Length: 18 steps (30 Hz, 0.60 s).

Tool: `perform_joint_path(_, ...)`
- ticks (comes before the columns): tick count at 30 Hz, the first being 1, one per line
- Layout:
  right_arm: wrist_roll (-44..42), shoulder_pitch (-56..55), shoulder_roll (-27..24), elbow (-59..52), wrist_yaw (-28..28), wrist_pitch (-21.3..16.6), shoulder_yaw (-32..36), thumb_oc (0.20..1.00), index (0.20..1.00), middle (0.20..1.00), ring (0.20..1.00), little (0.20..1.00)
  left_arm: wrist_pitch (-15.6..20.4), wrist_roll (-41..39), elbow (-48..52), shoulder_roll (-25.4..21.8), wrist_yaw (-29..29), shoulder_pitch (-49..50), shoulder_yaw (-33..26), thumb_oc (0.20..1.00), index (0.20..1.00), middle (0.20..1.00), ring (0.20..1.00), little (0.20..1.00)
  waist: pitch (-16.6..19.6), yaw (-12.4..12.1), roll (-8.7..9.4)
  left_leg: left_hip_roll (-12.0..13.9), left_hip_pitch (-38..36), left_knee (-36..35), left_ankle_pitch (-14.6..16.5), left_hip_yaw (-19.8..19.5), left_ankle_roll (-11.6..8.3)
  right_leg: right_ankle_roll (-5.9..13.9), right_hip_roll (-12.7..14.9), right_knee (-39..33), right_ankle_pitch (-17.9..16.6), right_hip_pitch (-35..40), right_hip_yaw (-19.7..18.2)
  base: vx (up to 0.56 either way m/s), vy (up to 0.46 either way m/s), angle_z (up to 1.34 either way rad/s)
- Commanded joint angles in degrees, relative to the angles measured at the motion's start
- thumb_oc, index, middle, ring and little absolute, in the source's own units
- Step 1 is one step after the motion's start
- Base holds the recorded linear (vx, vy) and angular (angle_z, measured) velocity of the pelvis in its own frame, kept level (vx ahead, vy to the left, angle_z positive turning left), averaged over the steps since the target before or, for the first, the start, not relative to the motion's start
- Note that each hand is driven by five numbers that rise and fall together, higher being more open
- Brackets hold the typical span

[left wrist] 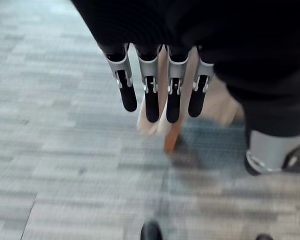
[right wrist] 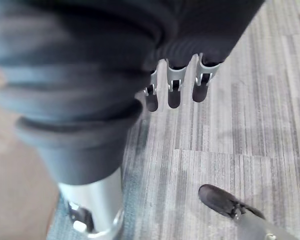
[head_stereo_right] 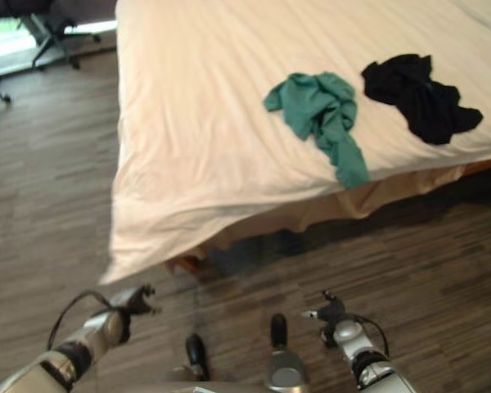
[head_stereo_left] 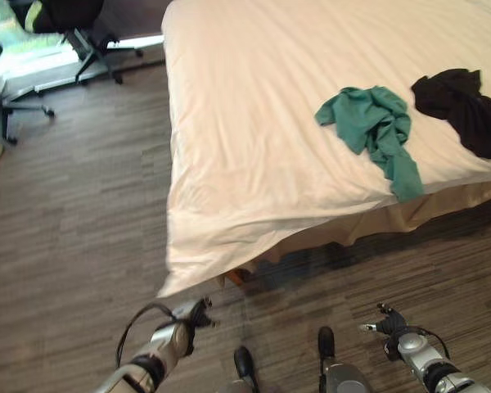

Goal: Tidy up the quilt and then pick up the clothes from the bed and put them into the laundry hamper.

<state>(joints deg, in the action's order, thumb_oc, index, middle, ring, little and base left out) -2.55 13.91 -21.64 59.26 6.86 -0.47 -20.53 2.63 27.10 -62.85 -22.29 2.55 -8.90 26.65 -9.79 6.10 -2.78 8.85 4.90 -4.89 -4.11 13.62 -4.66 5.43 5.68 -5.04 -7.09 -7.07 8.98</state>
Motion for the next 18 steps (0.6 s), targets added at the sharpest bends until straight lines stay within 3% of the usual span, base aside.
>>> perform_joint_path(1,-1.26,2.04,-2.40,-7.88,-0.16,-6.20,1.34,1.000,1.000,1.000,1.000,1.000,1.03,-5.82,-1.48,-1.80,3.65,-0.84,-3.65,1.000,1.000,1.000,1.000,1.000,-2.73,-0.87,2.31,2.71,-3.18,-0.11,2.45,0.02,-3.07,3.12,3.75,1.93,6.87,1.16,0.76,0.06,0.070,0.14)
perform_joint_path(2,-5.78,-0.01,0.35,-9.02,-3.54,-10.97,1.04,0.200,0.200,0.200,0.200,0.200,1.61,-8.40,-2.56,0.24,3.90,0.59,-5.24,1.000,1.000,1.000,1.000,1.000,-2.69,-1.08,1.85,2.62,-3.60,-0.11,2.61,0.16,-2.96,3.24,3.83,1.65,6.89,1.77,0.86,0.03,0.072,0.20)
perform_joint_path(3,-5.80,0.00,0.35,-8.99,-3.56,-11.00,1.02,0.200,0.200,0.200,0.200,0.200,1.63,-8.40,-2.57,0.24,3.91,0.59,-5.25,1.000,1.000,1.000,1.000,1.000,-2.56,-1.06,1.86,2.60,-3.42,-0.11,2.51,0.14,-2.95,3.22,3.85,1.60,6.79,1.62,0.86,0.02,0.078,0.08)
perform_joint_path(4,-1.84,4.38,-4.26,-32.11,-0.96,-9.37,-0.04,0.200,0.200,0.200,0.200,0.200,1.32,-9.93,-6.17,-0.81,4.13,5.34,-10.12,1.000,1.000,1.000,1.000,1.000,-2.06,-1.92,2.78,2.73,-3.47,-0.11,2.65,0.13,-2.96,3.31,3.87,1.17,6.68,1.67,0.66,0.00,0.039,0.06)
perform_joint_path(5,-0.49,5.03,-4.86,-39.46,-0.88,-11.31,-1.65,0.200,0.200,0.200,0.200,0.200,1.16,-11.55,-8.20,-0.50,4.42,5.90,-12.02,1.000,1.000,1.000,1.000,1.000,-2.10,-2.22,3.25,2.83,-3.22,-0.11,2.59,0.31,-2.94,3.34,3.77,1.30,6.54,1.35,0.48,-0.01,0.043,-0.06)
perform_joint_path(7,1.14,8.14,-4.40,-42.53,-0.51,-12.96,-3.17,0.200,0.200,0.200,0.200,0.200,0.93,-12.15,-9.74,-0.31,6.20,6.60,-14.00,1.000,1.000,1.000,1.000,1.000,-2.84,-3.68,3.94,3.03,-2.16,-0.11,2.33,-0.37,-2.90,3.39,3.71,1.43,6.58,0.53,0.89,-0.07,-0.012,-0.18)
perform_joint_path(12,-1.90,32.70,0.21,-35.51,5.20,-13.00,-9.77,0.200,0.200,0.200,0.200,0.200,2.52,-13.77,-7.16,-3.59,11.02,1.13,-11.56,1.000,1.000,1.000,1.000,1.000,-8.43,-9.52,5.31,3.88,4.67,0.03,-0.30,-4.59,-3.89,3.16,4.19,3.24,6.26,-4.04,3.46,-0.16,-0.063,0.22)
perform_joint_path(13,-1.92,32.82,0.23,-35.42,5.20,-13.05,-9.77,0.200,0.200,0.200,0.200,0.200,2.52,-13.77,-7.19,-3.60,11.02,1.05,-11.59,1.000,1.000,1.000,1.000,1.000,-8.33,-9.44,5.35,3.83,4.92,0.00,-0.45,-4.66,-3.86,3.15,4.24,3.21,6.16,-4.24,3.51,-0.11,-0.033,0.44)
perform_joint_path(14,-2.31,38.26,0.15,-33.36,6.26,-12.68,-10.72,0.200,0.200,0.200,0.200,0.200,2.88,-13.31,-6.44,-4.23,11.57,-0.85,-9.43,1.000,1.000,1.000,1.000,1.000,-9.93,-10.58,5.24,4.04,6.05,0.20,-0.93,-5.41,-4.22,3.12,4.46,3.62,6.22,-4.88,4.06,-0.17,-0.024,0.36)
perform_joint_path(15,-4.45,48.21,2.48,-24.05,8.71,-11.99,-11.89,0.200,0.200,0.200,0.200,0.200,3.51,-9.71,-5.12,-4.31,13.01,-5.01,-2.97,1.000,1.000,1.000,1.000,1.000,-12.54,-12.94,4.63,4.17,9.42,0.60,-2.12,-6.93,-4.67,3.13,5.18,4.89,6.09,-7.29,5.13,-0.19,-0.024,0.32)
perform_joint_path(18,-8.79,54.52,6.92,-14.40,10.56,-11.97,-12.68,0.200,0.200,0.200,0.200,0.200,4.08,-5.56,-1.26,-3.72,13.96,-7.79,5.24,1.000,1.000,1.000,1.000,1.000,-15.40,-15.06,3.45,3.85,14.11,2.50,-2.51,-8.30,-5.01,3.12,6.25,7.88,6.85,-10.71,6.44,-0.13,-0.011,0.30)
